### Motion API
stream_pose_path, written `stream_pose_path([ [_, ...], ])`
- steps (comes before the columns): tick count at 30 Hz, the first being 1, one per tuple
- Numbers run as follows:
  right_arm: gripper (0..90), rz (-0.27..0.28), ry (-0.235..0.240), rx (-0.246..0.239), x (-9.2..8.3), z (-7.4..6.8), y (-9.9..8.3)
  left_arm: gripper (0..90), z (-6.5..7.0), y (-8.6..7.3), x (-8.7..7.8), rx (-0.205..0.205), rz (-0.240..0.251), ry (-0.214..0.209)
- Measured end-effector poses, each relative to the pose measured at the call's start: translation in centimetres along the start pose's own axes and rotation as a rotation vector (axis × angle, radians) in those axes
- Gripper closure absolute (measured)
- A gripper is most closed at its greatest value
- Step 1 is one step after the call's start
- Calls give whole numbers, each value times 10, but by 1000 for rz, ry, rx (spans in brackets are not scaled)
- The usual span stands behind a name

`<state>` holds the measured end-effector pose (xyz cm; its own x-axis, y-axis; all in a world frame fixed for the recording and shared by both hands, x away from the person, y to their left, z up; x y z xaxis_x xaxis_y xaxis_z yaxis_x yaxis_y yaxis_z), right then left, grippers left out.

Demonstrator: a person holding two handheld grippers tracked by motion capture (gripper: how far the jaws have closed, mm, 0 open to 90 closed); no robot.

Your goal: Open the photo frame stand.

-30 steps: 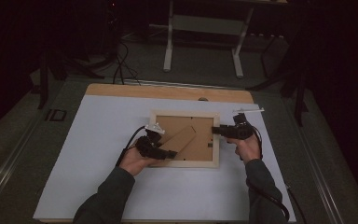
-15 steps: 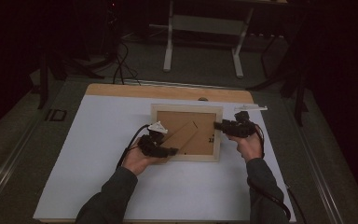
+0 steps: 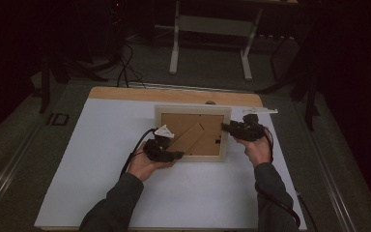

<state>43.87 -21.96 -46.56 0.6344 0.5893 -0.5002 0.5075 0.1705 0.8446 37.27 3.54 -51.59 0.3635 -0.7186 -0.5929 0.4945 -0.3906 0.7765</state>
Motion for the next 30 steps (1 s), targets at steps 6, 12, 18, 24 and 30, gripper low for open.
stream_pose_path([
  [6, 620, 28, -6, -10, -2, -3, 4, 723, -1, 4, -3, 15, 8, 26],
  [12, 621, 38, -20, -55, -4, -9, 8, 743, -5, 5, -4, -2, 25, 47],
  [18, 623, 50, -36, -86, -3, -13, 9, 756, -6, 6, -5, -11, 40, 61],
  [24, 625, 56, -60, -126, -2, -18, 11, 771, -6, 8, -5, -16, 65, 79],
  [30, 626, 57, -85, -158, 1, -23, 13, 778, -3, 9, -4, -2, 76, 86],
])
Point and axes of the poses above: each handheld gripper's, and its own axes: x roughly forward along the jaws, y roughly out of its top, z roughly to its right, the point moved 5 cm from there along x, roughly forward along the jaws, and after that the axes turned 4 degrees about z, right-handed, at the moved point
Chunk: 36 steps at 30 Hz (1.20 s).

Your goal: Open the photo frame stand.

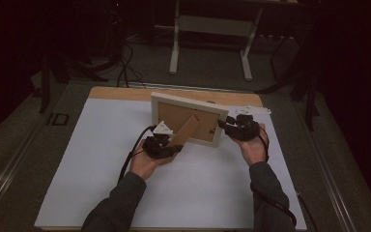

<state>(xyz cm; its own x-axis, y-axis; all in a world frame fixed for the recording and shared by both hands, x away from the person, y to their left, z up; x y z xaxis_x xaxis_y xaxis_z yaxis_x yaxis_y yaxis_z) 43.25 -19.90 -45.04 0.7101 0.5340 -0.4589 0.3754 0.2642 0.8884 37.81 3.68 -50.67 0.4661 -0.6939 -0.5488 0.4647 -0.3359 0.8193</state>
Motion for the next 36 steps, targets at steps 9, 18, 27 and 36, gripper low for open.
stream_pose_path([
  [9, 625, 5, -1, -19, -1, -2, 0, 778, 4, -3, 4, 28, -12, 13],
  [18, 627, 26, -2, -50, -5, -8, -4, 775, -1, -6, 4, 11, -17, 37],
  [27, 622, 35, 23, -79, -12, -15, -8, 780, 0, -15, 3, 8, -20, 25],
  [36, 610, 38, 60, -116, -22, -26, -15, 782, 10, -27, 5, 47, -38, 32],
])
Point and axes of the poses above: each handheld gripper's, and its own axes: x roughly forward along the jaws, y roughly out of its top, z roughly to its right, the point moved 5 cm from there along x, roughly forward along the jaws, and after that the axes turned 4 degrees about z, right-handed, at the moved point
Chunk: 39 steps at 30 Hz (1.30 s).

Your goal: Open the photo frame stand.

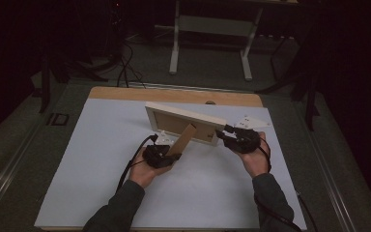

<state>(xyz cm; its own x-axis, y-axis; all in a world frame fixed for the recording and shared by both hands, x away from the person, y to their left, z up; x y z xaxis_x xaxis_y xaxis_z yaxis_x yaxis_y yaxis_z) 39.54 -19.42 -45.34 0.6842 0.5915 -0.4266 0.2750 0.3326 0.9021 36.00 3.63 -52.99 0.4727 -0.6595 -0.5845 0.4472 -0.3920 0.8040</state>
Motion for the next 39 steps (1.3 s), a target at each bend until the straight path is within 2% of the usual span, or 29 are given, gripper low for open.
stream_pose_path([
  [4, 608, -3, 0, -24, -3, -6, -2, 788, 2, -4, 2, 0, -5, 1],
  [9, 602, 1, 12, -12, -6, -9, -6, 789, 3, -8, 3, -2, -7, 8],
  [15, 600, 9, 15, -31, -9, -14, -10, 788, 4, -14, 4, 7, -21, 16],
  [23, 597, 19, 21, -14, -10, -16, -12, 785, 3, -16, 3, 8, -24, 19],
  [28, 602, 13, 26, -10, -10, -15, -13, 729, 4, -14, 0, 12, -10, 27],
  [39, 580, 6, 32, -3, -9, -15, -15, 649, 0, -11, -10, -10, 19, 28],
])
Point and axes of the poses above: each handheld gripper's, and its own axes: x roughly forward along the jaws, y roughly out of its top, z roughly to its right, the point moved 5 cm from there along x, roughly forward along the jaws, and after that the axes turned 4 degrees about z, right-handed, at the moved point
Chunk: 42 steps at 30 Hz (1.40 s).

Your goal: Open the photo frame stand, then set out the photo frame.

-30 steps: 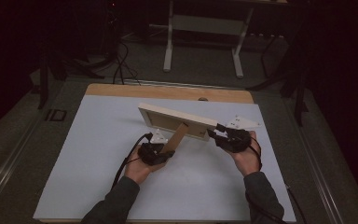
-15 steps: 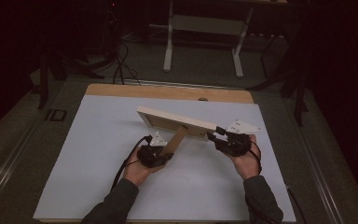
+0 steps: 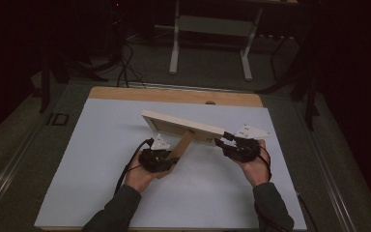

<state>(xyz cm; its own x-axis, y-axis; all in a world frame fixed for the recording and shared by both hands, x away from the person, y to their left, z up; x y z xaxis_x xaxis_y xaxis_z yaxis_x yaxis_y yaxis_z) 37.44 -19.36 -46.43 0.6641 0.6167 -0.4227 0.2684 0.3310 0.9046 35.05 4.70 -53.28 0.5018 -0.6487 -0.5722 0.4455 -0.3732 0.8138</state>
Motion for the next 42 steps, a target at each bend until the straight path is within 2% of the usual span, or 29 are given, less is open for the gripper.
stream_pose_path([
  [8, 567, -4, 7, 1, 0, 1, -4, 625, 0, 8, -14, 7, 29, 0],
  [14, 544, -4, 15, 12, 1, 0, -6, 613, -4, 13, -27, 19, 52, 28],
  [19, 544, -7, 16, 16, 1, 1, -9, 595, -8, 15, -32, -17, 70, 29],
  [27, 543, -8, 13, 12, 1, 0, -9, 571, -12, 15, -38, -38, 89, 44],
  [36, 544, -22, 13, 3, -1, 1, -13, 548, -19, 19, -44, -119, 129, 55],
  [40, 546, -23, 9, 11, -3, 3, -15, 552, -23, 20, -46, -136, 138, 61],
  [42, 577, -31, 17, 16, -4, 4, -17, 552, -24, 20, -48, -134, 137, 71],
])
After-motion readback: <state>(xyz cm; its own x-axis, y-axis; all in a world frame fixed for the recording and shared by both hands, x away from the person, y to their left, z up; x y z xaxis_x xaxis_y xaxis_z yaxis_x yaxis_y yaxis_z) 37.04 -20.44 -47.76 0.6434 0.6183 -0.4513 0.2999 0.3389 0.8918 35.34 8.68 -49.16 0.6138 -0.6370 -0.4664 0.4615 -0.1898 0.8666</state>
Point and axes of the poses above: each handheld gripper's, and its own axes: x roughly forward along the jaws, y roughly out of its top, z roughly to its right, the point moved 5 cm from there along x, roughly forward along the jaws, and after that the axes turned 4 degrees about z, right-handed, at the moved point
